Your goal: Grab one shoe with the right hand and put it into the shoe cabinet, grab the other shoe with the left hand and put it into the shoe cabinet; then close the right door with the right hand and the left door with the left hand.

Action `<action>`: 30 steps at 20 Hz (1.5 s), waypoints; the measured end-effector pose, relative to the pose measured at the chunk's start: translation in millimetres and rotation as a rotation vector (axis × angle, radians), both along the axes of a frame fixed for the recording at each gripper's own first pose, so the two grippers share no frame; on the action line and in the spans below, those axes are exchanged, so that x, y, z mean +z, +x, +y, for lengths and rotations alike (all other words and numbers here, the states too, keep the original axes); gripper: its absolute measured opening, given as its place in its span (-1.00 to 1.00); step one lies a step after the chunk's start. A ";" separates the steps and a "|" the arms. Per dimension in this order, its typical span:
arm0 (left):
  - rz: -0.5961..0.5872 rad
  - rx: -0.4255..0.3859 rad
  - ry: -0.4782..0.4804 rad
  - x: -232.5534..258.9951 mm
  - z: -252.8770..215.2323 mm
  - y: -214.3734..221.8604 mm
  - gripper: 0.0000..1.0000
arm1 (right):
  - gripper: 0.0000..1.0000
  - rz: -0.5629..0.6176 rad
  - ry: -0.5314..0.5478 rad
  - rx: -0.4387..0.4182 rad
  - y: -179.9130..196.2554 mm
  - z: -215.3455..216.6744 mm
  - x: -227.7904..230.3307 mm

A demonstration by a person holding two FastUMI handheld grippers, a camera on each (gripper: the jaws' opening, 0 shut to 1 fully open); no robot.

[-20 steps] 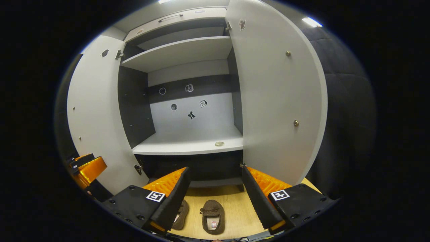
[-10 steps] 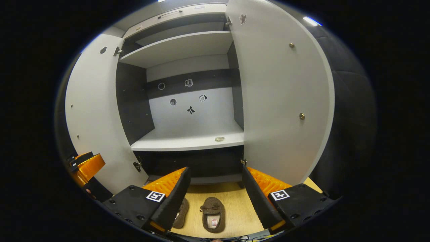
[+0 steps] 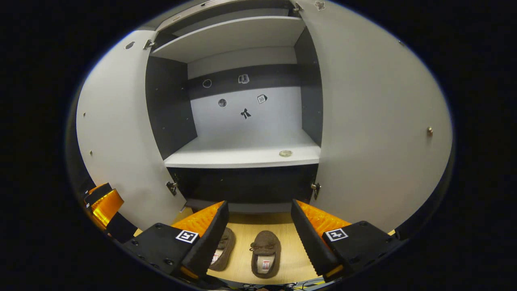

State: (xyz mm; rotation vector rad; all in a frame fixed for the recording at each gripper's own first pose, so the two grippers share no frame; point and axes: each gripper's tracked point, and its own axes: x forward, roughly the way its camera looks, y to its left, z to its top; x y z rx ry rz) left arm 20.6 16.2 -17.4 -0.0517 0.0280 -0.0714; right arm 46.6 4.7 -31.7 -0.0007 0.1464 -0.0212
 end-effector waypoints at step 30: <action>0.203 -0.035 -0.008 -81.3 -7.9 -23.4 0.87 | 0.94 0.537 -0.043 0.010 90.1 19.2 -292.1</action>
